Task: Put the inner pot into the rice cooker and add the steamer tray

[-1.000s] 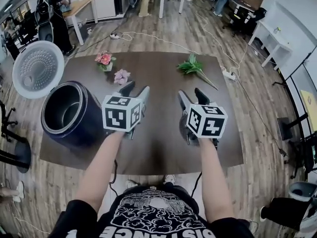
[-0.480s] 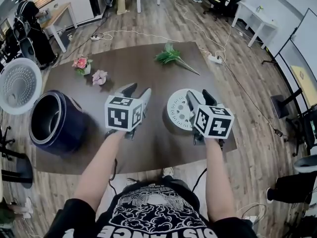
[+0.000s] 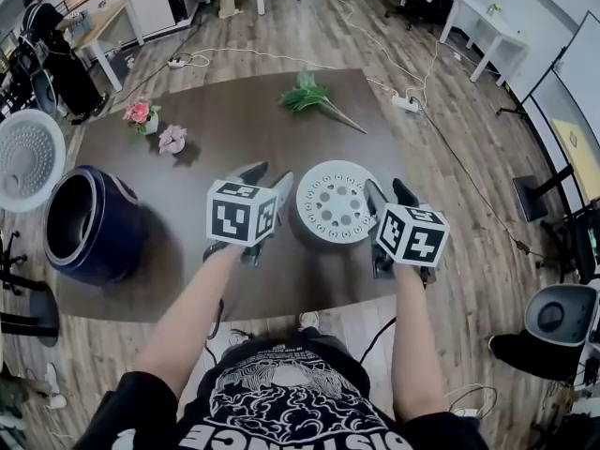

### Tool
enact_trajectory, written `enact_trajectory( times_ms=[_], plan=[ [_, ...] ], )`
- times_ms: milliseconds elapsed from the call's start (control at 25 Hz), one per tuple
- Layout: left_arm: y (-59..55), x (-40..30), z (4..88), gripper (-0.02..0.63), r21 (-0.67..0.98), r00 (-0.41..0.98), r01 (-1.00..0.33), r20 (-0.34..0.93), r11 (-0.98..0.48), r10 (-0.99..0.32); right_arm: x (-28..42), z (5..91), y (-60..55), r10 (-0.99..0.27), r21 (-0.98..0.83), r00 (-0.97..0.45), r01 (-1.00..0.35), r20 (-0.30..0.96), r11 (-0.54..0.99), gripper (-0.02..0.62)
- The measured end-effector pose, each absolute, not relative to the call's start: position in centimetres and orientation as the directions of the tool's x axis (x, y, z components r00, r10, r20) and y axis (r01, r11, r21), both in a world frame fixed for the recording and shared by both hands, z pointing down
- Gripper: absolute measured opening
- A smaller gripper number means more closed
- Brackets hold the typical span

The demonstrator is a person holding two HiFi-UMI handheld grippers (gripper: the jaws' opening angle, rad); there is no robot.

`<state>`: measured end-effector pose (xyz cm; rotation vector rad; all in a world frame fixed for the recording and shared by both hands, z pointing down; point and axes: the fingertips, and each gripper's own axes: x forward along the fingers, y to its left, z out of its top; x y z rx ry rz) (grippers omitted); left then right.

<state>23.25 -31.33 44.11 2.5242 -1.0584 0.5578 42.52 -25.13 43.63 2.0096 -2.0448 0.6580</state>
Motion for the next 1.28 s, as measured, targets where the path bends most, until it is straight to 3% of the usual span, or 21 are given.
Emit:
enact_trajectory(
  times_ms=[640,1280],
  plan=[
    [-30.7,27.9,51.4,0.199,0.239,0.601,-0.767,0.592,-0.595,-0.537,46.4,50.9,-25.7,-0.808,-0.215,-0.145,-0.976,0.571,0.024,0.250],
    [-31.4,27.8,56.6,0.199,0.319,0.562,-0.814,0.645,-0.486,-0.517,46.6,56.6,-26.8,-0.733,-0.255,-0.202,-0.966,0.649,0.040,0.230]
  ],
)
